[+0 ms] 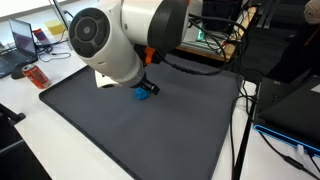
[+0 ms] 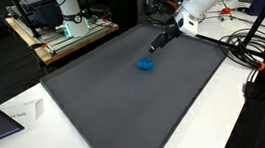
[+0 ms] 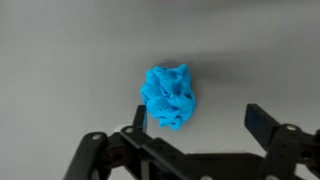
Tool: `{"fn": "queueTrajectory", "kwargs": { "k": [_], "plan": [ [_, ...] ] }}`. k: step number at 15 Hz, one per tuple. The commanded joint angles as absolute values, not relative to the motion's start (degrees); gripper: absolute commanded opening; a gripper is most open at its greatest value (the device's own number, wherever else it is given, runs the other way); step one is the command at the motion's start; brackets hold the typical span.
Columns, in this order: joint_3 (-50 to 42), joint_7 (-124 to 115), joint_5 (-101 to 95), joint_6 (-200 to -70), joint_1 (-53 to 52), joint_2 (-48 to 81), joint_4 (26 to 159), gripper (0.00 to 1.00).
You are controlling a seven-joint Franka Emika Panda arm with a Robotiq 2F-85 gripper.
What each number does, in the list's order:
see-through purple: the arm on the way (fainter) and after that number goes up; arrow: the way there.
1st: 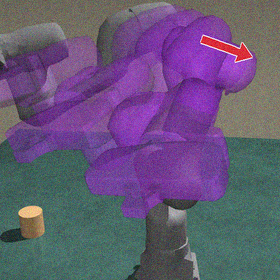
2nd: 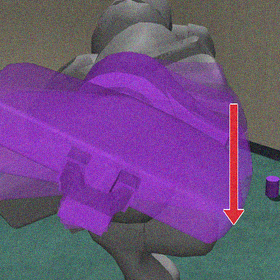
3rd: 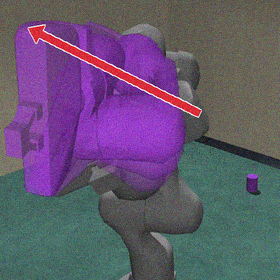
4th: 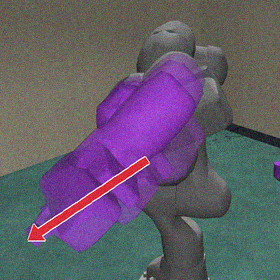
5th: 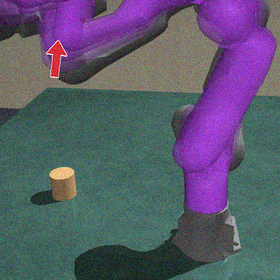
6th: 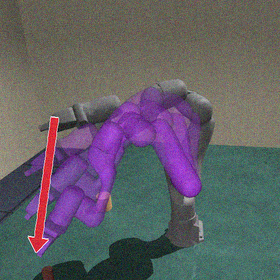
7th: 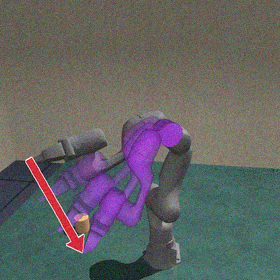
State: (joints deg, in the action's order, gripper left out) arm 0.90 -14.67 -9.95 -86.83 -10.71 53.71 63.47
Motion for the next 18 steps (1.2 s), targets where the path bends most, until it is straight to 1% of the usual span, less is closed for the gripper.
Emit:
{"fn": "queueTrajectory", "kwargs": {
  "k": [1, 7, 18],
  "plan": [
    [1.65, -11.57, -5.41, -85.22, -8.47, 57.6, 56.9, 1.0],
    [1.82, -9.27, -0.83, -85.69, -5.37, 60.44, 52.78, 1.0],
    [3.87, -2.93, 7.77, -85.67, 1.95, 61.59, 50.46, 1.0]
  ]
}}
